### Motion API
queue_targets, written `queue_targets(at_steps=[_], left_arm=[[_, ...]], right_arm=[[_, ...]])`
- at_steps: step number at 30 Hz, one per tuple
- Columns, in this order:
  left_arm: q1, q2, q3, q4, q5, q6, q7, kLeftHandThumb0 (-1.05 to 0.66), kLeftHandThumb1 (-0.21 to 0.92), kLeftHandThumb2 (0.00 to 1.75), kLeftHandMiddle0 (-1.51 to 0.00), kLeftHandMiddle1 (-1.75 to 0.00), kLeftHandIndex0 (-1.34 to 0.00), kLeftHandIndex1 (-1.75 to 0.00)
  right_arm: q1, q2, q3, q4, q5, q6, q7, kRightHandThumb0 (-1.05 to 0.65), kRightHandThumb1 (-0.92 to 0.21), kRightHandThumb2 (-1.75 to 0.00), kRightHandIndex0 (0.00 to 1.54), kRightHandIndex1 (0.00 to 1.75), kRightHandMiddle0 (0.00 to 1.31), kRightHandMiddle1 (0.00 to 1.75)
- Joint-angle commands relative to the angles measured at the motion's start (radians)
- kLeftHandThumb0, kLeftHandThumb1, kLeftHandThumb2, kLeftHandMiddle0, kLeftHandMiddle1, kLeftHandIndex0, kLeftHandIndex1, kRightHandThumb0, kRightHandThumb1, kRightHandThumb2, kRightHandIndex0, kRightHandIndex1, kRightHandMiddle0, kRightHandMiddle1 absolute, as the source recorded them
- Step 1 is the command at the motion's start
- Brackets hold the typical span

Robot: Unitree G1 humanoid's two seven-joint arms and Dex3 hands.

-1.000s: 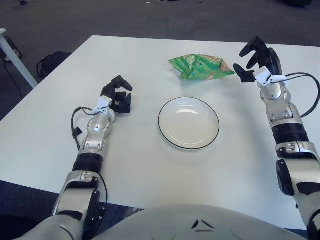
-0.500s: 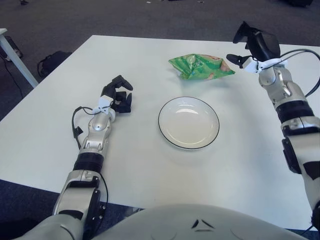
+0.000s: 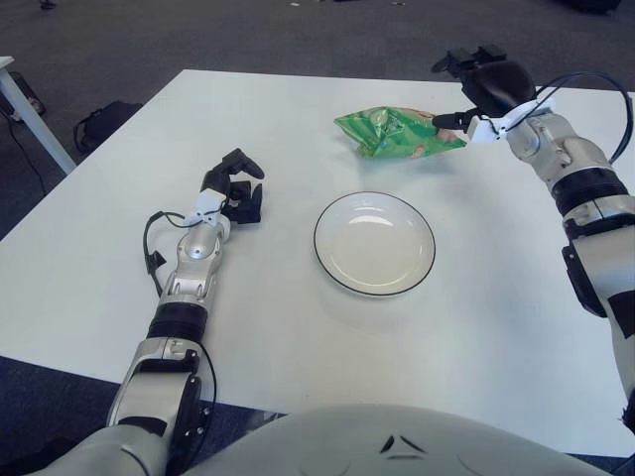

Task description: Put the snack into the plate.

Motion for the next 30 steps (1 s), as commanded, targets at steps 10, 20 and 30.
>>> queue_targets(at_steps=[10,20,30], left_arm=[[0.104,-0.036,-0.034,0.064,0.018,0.005,-0.017,-0.49,0.3,1.34,-1.32,-1.75,-0.63,-1.75],[0.114,-0.036,-0.027,0.05,0.006,0.001,-0.03,-0.49,0.3,1.34,-1.32,-1.75,-0.63,-1.75],[0.132,-0.033,-0.022,0.022,0.001,0.007,-0.043,-0.49,0.29,1.34,-1.32,-1.75,-0.63,-1.75]], right_arm=[[-0.084,0.091,0.037,0.118,0.026,-0.015,0.034,-1.0,-0.92,-0.68,0.0,0.22,0.0,0.52],[-0.096,0.151,0.017,0.145,0.077,-0.007,0.111,-1.03,-0.92,-0.8,0.0,0.05,0.0,0.32],[-0.115,0.246,0.014,0.196,0.104,0.092,0.153,-1.04,-0.92,-0.92,0.0,0.0,0.0,0.23]])
